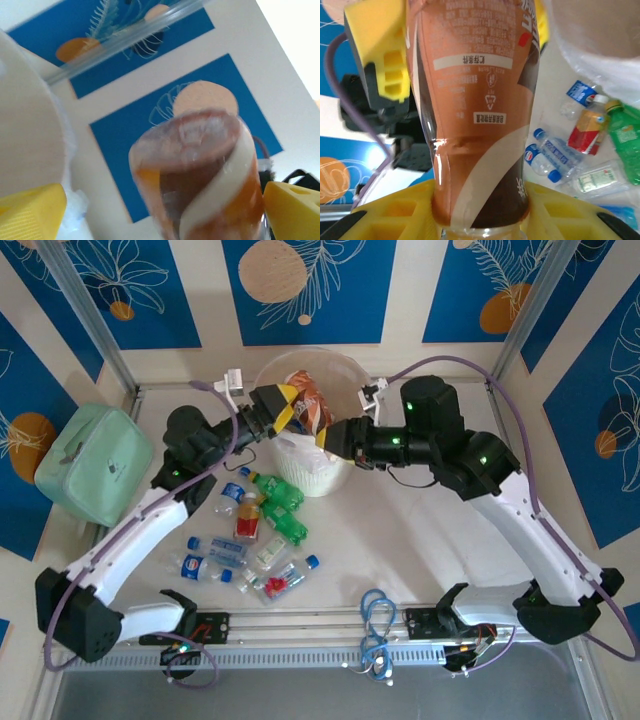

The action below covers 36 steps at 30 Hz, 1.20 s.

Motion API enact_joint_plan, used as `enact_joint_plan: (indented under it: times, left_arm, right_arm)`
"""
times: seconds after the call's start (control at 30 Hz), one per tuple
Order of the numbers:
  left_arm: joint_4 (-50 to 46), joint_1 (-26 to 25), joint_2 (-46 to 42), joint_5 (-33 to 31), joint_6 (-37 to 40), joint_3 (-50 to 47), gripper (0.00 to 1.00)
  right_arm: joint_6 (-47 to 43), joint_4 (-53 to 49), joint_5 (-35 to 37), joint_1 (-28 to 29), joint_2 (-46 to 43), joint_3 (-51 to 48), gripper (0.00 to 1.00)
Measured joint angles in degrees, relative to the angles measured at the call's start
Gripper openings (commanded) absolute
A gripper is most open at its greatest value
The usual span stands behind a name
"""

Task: Put the plastic bottles in the bin

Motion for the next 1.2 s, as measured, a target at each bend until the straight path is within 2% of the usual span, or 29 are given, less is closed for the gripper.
enact_joint_plan:
  times: [0.07, 0.2, 0.3, 0.4, 0.6, 0.73, 0.8, 0.9, 0.93, 1.03, 1.2]
  left_arm:
    - [-9.84, -0.02, -2.47, -5.51, 3.52, 2.21, 1.00]
    - [-31.74, 0.00, -7.19, -22.03, 9.68, 8.07, 1.00]
    - [-42.73, 0.00, -10.91, -31.74, 12.17, 8.52, 1.00]
    - [-50.29, -0.02, -13.35, -37.59, 14.21, 8.17, 1.00]
    - [-59.76, -0.02, -15.06, -42.99, 16.06, 6.12, 0.98]
    - [-65.83, -0.02, -16.11, -45.51, 15.74, 4.28, 1.00]
    - [-69.64, 0.00, -16.63, -46.95, 14.62, 3.28, 1.00]
    - [-74.10, 0.04, -17.73, -48.57, 12.35, 1.16, 1.00]
    - [-75.41, 0.11, -18.16, -49.00, 11.45, 0.24, 1.00]
    - [-79.62, 0.37, -19.47, -49.86, 8.52, -2.36, 1.00]
    - [-84.46, 1.20, -20.98, -49.68, 4.02, -6.25, 1.00]
  right_arm:
    - [-1.20, -1.29, 1.31, -0.74, 2.25, 3.32, 0.39]
    - [-3.80, -4.61, 3.89, -1.62, 7.04, 8.92, 0.38]
    - [-6.27, -8.24, 6.67, -1.70, 12.07, 13.94, 0.38]
    - [-8.92, -12.02, 9.22, -1.88, 17.73, 19.19, 0.38]
    - [-13.97, -18.21, 11.78, -3.54, 27.78, 29.03, 0.38]
    - [-17.20, -21.57, 12.79, -4.72, 32.96, 34.60, 0.39]
    - [-18.47, -22.99, 13.18, -5.22, 35.32, 36.96, 0.45]
    - [-19.82, -24.52, 13.70, -5.66, 37.99, 39.34, 0.67]
    - [-20.48, -24.87, 13.88, -5.79, 38.47, 39.80, 0.71]
    - [-21.18, -25.51, 14.21, -6.10, 39.39, 40.19, 0.78]
    - [-21.27, -25.77, 14.29, -6.19, 39.36, 40.48, 0.80]
